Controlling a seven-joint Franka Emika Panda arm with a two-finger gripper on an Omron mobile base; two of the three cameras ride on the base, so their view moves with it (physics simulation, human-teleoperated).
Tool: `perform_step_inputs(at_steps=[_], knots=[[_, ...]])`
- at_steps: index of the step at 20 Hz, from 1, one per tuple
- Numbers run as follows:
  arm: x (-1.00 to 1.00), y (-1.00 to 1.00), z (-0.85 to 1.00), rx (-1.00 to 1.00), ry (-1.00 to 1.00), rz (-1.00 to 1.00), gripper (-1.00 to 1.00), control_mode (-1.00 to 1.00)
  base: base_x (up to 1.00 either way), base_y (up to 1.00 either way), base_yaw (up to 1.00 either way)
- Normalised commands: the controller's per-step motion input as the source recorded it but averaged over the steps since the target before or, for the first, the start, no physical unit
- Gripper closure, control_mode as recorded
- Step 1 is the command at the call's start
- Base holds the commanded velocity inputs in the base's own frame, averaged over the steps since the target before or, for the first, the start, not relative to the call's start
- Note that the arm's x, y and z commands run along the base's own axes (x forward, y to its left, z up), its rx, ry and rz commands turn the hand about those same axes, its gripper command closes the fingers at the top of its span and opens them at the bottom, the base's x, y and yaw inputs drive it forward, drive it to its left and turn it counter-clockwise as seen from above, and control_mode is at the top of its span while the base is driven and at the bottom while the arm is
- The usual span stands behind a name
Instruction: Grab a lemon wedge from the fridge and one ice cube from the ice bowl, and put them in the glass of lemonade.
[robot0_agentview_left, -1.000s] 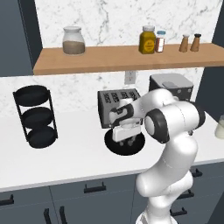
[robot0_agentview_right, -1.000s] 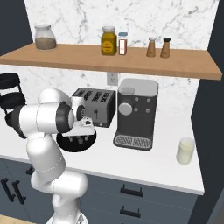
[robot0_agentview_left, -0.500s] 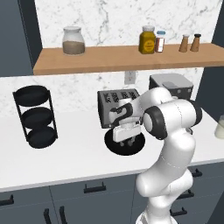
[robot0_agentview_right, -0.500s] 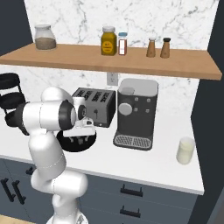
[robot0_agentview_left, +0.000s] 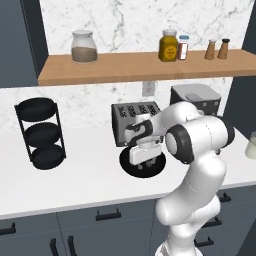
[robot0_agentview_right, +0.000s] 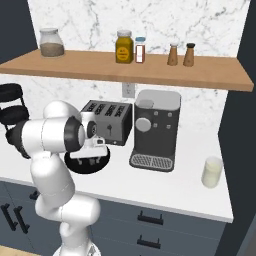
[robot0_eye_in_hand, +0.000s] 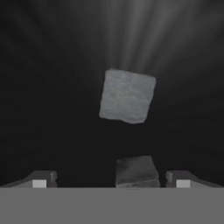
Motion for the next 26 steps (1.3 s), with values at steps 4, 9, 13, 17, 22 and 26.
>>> perform_step_inputs(at_steps=[4, 9, 13, 17, 22, 26], knots=[[-0.14, 0.02, 0.0, 0.0, -0.05, 0.0, -1.0, -1.0, 0.0, 0.0, 0.0], [0.0, 0.0, 0.0, 0.0, -0.02, 0.0, -1.0, -1.0, 0.0, 0.0, 0.0], [0.07, 0.01, 0.0, 0.0, 0.0, 0.0, -1.0, -1.0, 0.0, 0.0, 0.0], [0.0, 0.01, 0.0, 0.0, 0.0, 0.0, -1.0, -1.0, 0.0, 0.0, 0.0], [0.0, 0.0, -0.01, 0.0, 0.0, 0.0, -1.0, -1.0, 0.0, 0.0, 0.0], [-0.1, -0.04, -0.11, 0.0, -0.03, 0.0, -1.0, -1.0, 0.0, 0.0, 0.0]])
